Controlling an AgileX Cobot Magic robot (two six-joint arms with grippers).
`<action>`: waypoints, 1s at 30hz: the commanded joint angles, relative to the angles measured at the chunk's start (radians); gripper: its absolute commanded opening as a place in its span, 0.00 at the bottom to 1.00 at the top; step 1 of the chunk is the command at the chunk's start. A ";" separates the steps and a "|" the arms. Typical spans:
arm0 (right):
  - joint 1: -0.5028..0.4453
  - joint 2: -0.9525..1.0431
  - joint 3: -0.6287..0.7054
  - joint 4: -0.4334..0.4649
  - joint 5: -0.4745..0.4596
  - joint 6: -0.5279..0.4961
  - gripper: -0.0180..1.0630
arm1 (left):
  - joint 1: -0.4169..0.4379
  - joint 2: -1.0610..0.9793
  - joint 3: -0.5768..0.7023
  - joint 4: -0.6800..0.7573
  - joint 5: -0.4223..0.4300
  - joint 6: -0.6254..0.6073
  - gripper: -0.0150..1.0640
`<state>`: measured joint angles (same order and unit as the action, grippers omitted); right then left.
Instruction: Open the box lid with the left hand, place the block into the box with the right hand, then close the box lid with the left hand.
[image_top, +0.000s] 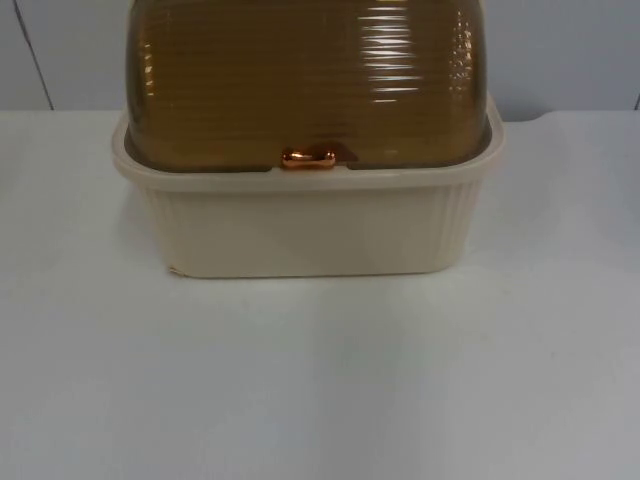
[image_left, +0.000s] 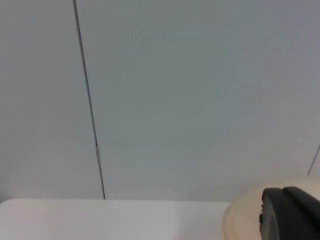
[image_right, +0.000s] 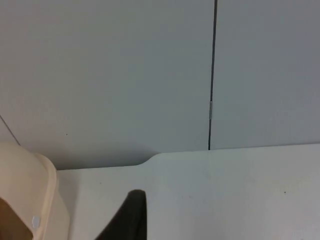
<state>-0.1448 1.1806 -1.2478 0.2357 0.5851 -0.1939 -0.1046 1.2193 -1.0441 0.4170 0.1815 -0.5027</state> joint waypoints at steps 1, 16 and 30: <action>0.004 -0.010 -0.006 0.007 -0.001 -0.001 0.98 | 0.000 -0.002 0.002 -0.038 0.017 0.038 0.01; 0.005 -0.010 -0.006 0.009 0.004 -0.001 0.98 | -0.022 0.071 -0.090 -0.722 0.116 0.752 0.01; 0.006 -0.010 -0.006 0.036 0.024 -0.001 0.98 | -0.004 0.055 -0.093 -0.705 0.009 0.735 0.01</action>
<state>-0.1399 1.1806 -1.2478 0.2645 0.6052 -0.1939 -0.1128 1.2824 -1.1299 -0.2771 0.2133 0.2386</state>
